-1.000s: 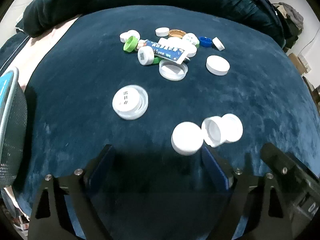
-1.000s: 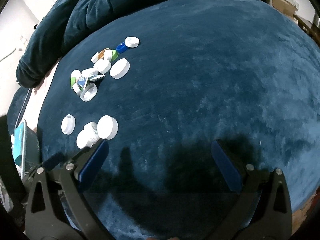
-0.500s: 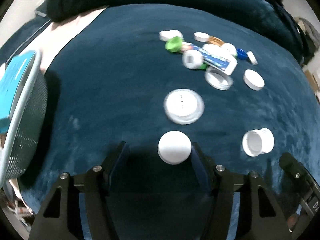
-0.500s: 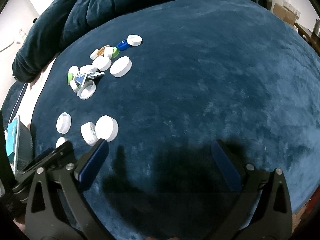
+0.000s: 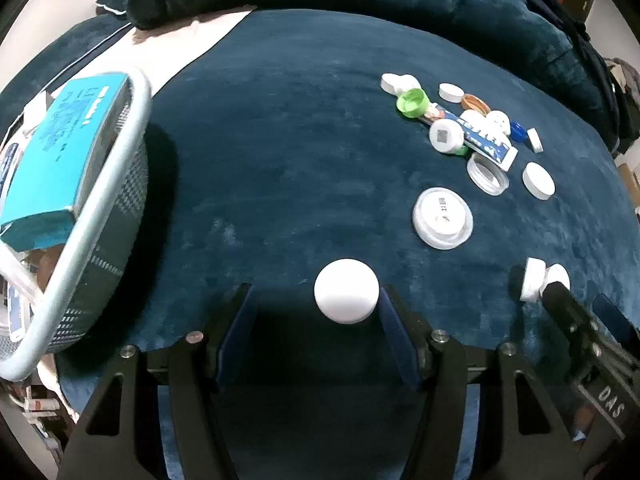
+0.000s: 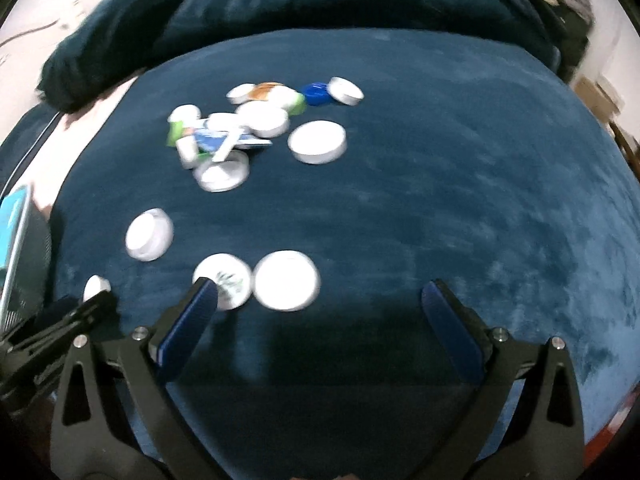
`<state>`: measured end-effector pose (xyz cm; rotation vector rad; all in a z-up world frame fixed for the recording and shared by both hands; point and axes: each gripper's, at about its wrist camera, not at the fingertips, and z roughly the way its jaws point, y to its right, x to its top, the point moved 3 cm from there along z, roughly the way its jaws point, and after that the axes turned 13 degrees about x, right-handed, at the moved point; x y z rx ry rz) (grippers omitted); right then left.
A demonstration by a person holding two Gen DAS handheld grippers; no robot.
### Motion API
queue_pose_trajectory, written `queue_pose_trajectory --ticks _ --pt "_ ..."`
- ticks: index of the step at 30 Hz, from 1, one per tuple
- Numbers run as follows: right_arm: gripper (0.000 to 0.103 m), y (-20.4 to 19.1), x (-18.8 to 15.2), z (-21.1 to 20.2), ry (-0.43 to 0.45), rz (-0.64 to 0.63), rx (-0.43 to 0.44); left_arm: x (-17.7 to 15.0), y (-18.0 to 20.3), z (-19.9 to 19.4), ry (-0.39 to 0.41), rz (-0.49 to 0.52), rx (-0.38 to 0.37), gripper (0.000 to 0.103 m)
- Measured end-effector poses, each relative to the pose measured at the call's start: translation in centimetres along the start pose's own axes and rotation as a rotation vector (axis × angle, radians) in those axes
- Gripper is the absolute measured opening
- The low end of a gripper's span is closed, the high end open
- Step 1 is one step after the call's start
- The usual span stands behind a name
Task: Organize objects
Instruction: 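Move both grippers from the basket back toward the remaining caps, then grasp a white cap with the right gripper while the left gripper grasps a white cap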
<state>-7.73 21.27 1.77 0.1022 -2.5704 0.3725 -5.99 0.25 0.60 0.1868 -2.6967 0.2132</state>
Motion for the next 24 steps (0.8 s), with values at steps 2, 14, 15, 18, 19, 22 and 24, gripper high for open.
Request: queue_pose_trajectory --ticks 2,14,15,18,19,22,24 --pt "0.103 -0.6 -0.2 -0.2 0.001 -0.014 0.003 -0.2 -0.5 0.0 -0.015 -0.115 0.059 0.065" --pt "0.102 0.7 -0.6 0.0 -0.024 0.031 -0.014 0.0 -0.7 1.1 -0.034 -0.128 0.038 0.066" --pt "0.097 0.7 -0.4 0.2 -0.016 0.036 0.008 0.0 -0.7 1.2 -0.034 -0.129 0.035 0.068" --pt "0.069 0.5 -0.1 1.3 -0.037 0.019 0.024 0.2 -0.5 1.6 -0.031 -0.131 0.014 0.073" --pt "0.057 0.5 -0.1 1.5 -0.038 0.011 0.016 0.2 -0.6 1.7 -0.029 -0.131 0.008 0.072" --pt "0.033 0.6 0.0 1.1 -0.015 0.015 0.039 0.2 -0.7 1.5 -0.014 -0.141 -0.005 0.054" --pt "0.033 0.6 0.1 0.4 0.021 0.042 0.075 0.2 -1.1 1.1 -0.007 -0.153 -0.021 0.032"
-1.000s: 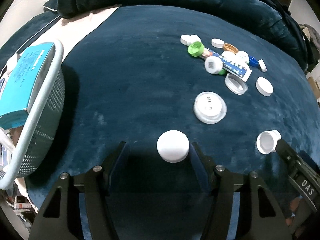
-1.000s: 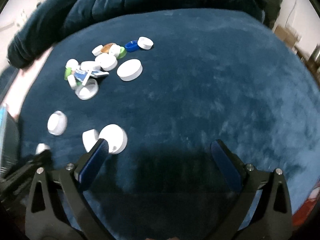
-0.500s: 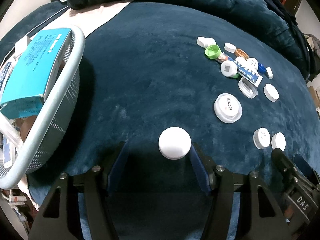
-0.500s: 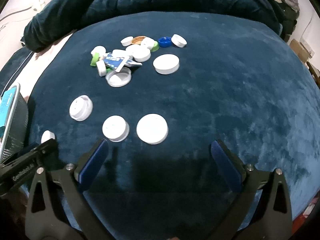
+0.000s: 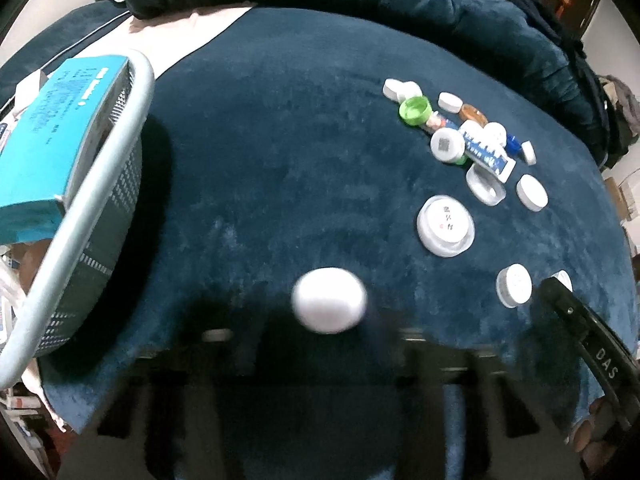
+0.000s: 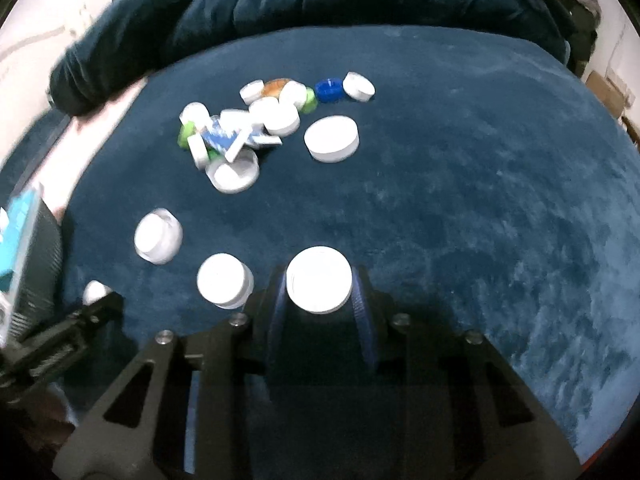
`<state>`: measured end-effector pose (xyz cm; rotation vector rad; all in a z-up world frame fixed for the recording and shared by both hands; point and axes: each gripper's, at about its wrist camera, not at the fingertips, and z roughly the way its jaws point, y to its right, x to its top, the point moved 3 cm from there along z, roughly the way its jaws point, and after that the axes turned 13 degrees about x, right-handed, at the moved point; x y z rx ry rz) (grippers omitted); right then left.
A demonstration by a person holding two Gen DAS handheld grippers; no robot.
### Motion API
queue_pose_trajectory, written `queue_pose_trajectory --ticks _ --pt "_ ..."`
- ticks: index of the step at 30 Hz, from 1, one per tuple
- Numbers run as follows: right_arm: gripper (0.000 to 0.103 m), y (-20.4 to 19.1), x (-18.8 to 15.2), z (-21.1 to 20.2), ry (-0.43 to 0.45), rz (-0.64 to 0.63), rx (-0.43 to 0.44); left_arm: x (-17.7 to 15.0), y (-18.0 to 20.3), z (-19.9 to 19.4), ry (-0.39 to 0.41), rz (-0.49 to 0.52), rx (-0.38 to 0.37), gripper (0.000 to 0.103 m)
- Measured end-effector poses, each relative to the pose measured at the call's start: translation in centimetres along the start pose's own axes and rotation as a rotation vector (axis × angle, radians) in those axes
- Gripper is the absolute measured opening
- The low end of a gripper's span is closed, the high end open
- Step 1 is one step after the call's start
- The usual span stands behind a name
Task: Organize objects
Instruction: 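Grasp a white cap with the right gripper while the left gripper grasps a white cap, then carry both white caps over the grey basket and open both grippers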
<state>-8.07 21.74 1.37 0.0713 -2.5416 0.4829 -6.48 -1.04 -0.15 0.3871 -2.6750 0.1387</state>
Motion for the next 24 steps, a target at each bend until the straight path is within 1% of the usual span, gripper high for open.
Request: queue_pose_trajectory --ticks 2,4,8,14,18,24 --pt "0.033 -0.3 0.0 -0.5 0.011 0.008 0.018 0.1 -0.4 -0.6 0.004 -0.013 -0.025 0.032" --pt "0.033 -1.0 0.0 -0.9 0.016 0.005 0.035 0.1 -0.8 -1.3 0.019 -0.013 -0.031 0.032" --pt "0.033 -2.4 0.0 -1.3 0.021 0.007 0.065 0.0 -2.1 -3.3 0.052 -0.01 -0.021 0.032" --pt "0.033 -6.2 0.2 -1.8 0.029 -0.038 0.119 -0.1 -4.6 -6.7 0.112 -0.002 0.008 0.032" --pt "0.033 -10.3 0.3 -2.1 0.033 -0.091 0.176 -0.1 -7.8 -8.9 0.159 -0.021 0.048 0.032" --pt "0.033 -17.0 -0.1 -1.7 0.021 -0.191 0.27 -0.4 -14.7 -10.8 0.19 -0.128 0.105 0.032"
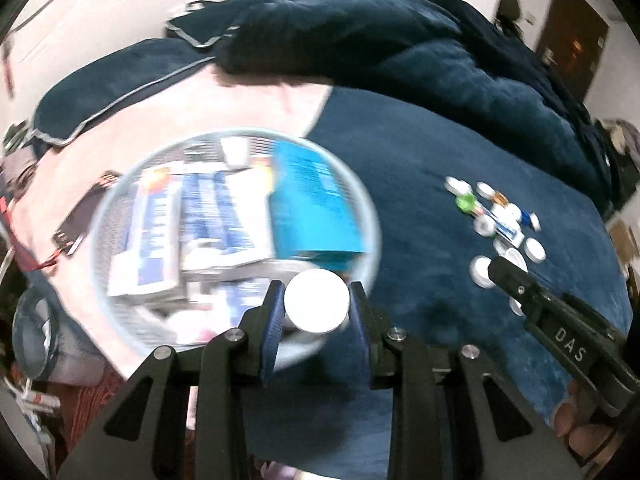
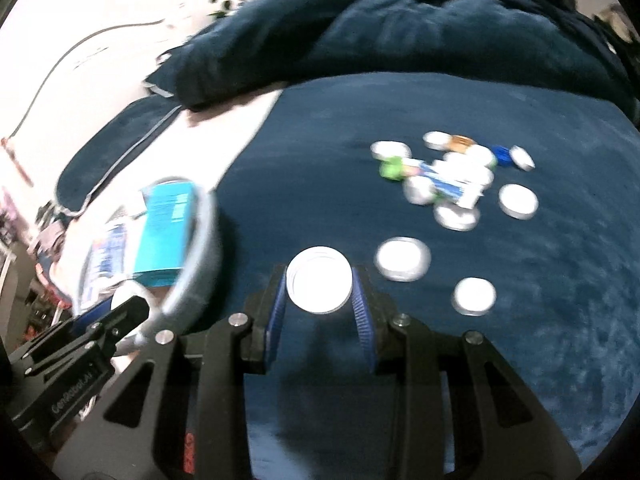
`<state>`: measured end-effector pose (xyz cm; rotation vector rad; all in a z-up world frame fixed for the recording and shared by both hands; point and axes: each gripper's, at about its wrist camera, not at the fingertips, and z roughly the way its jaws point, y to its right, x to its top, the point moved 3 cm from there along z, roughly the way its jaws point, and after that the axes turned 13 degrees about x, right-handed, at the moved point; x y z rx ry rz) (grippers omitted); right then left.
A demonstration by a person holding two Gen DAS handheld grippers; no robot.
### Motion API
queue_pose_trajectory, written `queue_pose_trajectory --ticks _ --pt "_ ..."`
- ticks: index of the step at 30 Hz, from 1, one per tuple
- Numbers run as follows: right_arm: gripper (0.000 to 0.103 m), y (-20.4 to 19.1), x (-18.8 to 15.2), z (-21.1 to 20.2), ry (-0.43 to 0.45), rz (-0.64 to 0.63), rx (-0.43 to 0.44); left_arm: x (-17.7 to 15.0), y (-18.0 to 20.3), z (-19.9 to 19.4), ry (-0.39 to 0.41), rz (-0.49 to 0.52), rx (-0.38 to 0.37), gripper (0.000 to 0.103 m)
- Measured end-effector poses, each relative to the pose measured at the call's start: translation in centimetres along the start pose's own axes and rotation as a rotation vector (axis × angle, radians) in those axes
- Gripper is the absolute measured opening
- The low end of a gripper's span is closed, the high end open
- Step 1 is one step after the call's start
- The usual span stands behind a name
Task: Organize objects
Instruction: 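Carry both white caps over the grey basket and open both grippers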
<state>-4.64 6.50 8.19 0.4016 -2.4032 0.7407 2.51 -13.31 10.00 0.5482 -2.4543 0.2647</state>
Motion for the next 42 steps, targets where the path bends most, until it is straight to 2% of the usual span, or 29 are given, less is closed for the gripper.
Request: queue_pose_trajectory --ticks 5,12,22,26,29,31,33,35,36,37,39,42 --pt "0.033 -4.8 0.1 1.9 -0.024 -0.066 0.078 -0.1 -5.1 0.7 -0.022 -0.091 0.033 0.032" --pt "0.033 -10.4 -0.7 4.2 -0.066 -0.162 0.168 -0.7 -8.2 2.2 -0.067 -0.164 0.02 0.032" --pt "0.033 -13.7 -1.3 6.1 -0.111 -0.154 0.265 -0.6 -9.8 2.7 -0.077 -0.188 0.003 0.032" --pt "0.033 -14.3 -1.5 6.4 -0.126 -0.141 0.313 -0.5 -10.8 2.7 -0.086 -0.224 -0.04 0.032" --pt "0.034 -14.5 -1.4 6.6 -0.139 -0.096 0.38 -0.4 -11.5 2.6 -0.105 -0.251 -0.096 0.032" --pt "0.035 -14.7 -1.5 6.6 -0.152 -0.081 0.421 -0.4 -12.1 2.2 -0.1 -0.257 -0.083 0.042" --pt "0.037 -14.9 -1.4 6.8 -0.176 -0.051 0.469 -0.5 -13.2 2.0 -0.103 -0.29 -0.033 0.08" --pt "0.051 -14.6 -1.3 6.7 -0.178 -0.017 0.484 -0.8 -14.3 1.8 -0.098 -0.338 -0.025 0.093" --pt "0.066 -14.2 -1.3 6.5 -0.167 -0.006 0.479 -0.9 -14.7 1.7 -0.096 -0.355 -0.025 0.097" --pt "0.076 -13.9 -1.2 6.2 -0.153 0.0 0.471 -0.9 -14.9 1.5 -0.09 -0.357 -0.005 0.097" --pt "0.08 -13.6 -1.2 5.8 -0.136 0.0 0.45 -1.0 -15.0 1.2 -0.076 -0.34 0.055 0.099" --pt "0.082 -13.2 -1.3 5.6 -0.144 -0.047 0.372 -0.9 -14.5 1.0 -0.079 -0.307 0.114 0.102"
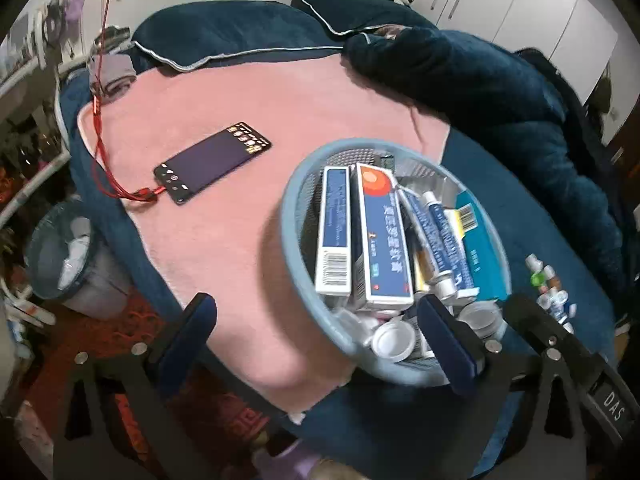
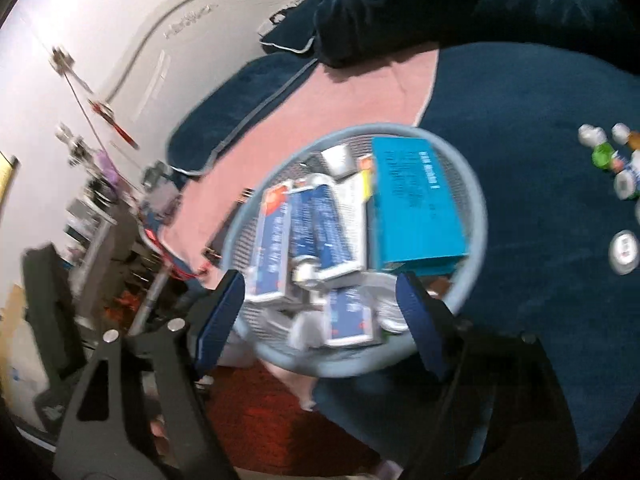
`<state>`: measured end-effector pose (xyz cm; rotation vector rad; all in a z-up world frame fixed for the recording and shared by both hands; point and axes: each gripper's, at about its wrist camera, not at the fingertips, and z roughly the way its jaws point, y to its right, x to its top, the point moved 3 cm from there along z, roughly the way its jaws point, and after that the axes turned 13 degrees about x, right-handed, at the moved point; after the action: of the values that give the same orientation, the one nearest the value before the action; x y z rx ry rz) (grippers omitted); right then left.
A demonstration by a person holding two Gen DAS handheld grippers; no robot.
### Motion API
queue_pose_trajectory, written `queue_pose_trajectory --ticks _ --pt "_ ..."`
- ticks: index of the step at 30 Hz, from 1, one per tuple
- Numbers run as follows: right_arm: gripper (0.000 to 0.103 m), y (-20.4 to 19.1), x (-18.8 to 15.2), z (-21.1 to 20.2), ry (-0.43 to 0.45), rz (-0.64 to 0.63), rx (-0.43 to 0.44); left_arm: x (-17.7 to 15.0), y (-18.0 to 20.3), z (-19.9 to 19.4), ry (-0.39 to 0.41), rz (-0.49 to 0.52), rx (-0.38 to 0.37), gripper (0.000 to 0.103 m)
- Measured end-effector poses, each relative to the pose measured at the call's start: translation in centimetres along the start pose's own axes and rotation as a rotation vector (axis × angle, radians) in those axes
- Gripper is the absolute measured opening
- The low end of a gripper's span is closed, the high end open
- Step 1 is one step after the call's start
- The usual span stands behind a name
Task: Organize objects
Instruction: 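Carry both white caps over the grey basket and open both grippers, then move both grippers from the basket back toward the remaining caps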
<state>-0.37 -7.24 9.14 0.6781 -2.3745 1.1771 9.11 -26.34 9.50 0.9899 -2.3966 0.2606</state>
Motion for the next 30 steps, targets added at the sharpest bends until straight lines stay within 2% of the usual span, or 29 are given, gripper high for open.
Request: queue_pose_trajectory --ticks 1,3,5,8,30 --pt "0.091 0.1 0.0 -0.1 -0.009 -0.017 -0.029 -0.1 0.2 0.0 0.001 0.011 0.019 0.102" --pt "0.103 0.2 -0.2 -0.3 -0.013 -0.059 -0.102 -0.4 0.4 0.0 0.005 0.04 0.062 0.102" --pt "0.103 0.3 -0.3 -0.7 -0.01 -0.095 -0.156 -0.5 0.4 0.1 0.01 0.064 0.109 0.102" --pt "0.103 0.7 -0.5 -1.3 -0.015 -0.125 -0.2 -0.8 0.3 0.0 0.008 0.077 0.127 0.102" --pt "0.103 3.5 -0.7 -4.4 0.006 -0.087 -0.25 -1.6 2.3 -1.8 0.029 0.133 0.116 0.102"
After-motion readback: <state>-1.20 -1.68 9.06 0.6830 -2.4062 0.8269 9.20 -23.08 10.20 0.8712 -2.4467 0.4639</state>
